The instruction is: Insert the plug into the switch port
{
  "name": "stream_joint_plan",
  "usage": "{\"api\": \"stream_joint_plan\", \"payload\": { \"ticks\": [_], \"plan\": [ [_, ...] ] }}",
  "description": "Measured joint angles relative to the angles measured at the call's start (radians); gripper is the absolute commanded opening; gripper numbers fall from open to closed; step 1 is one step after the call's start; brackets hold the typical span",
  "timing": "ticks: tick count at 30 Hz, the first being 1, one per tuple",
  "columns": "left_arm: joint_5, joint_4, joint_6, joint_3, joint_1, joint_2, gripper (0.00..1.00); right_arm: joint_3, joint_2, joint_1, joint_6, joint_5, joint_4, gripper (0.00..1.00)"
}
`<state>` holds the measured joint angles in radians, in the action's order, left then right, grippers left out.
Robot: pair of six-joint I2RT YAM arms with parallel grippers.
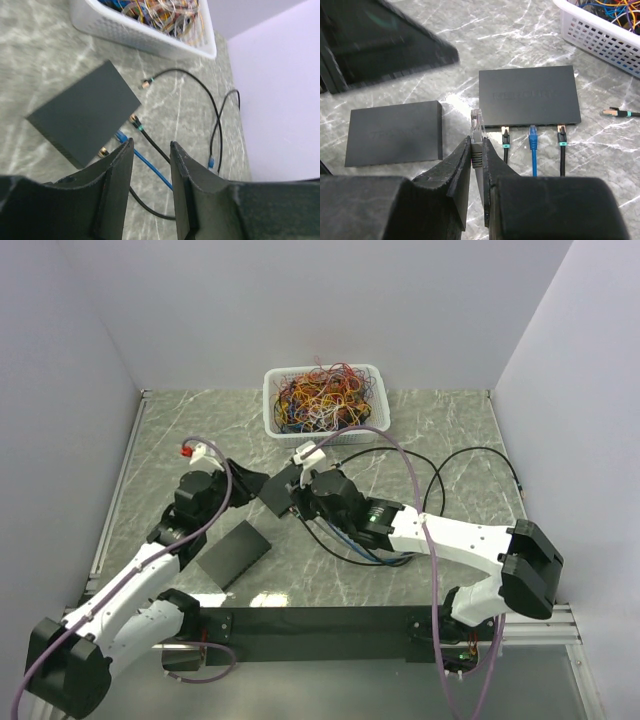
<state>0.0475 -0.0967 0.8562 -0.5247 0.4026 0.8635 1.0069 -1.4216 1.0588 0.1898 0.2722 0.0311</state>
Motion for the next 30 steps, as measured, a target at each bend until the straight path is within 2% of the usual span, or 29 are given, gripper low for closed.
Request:
{"api": "stream_joint_plan", "payload": {
  "ticks": [10, 30],
  "plan": [
    [-0.018, -0.061, 0.027, -0.005, 0.155, 0.092, 0.41, 0.001, -0.014, -0.015, 0.000, -0.004, 0.013, 0.00],
    [-0.065, -0.095, 0.031, -0.011, 0.212, 0.099, 0.41, 0.009, -0.072, -0.044, 0.011, -0.021, 0.018, 0.00]
  ]
}}
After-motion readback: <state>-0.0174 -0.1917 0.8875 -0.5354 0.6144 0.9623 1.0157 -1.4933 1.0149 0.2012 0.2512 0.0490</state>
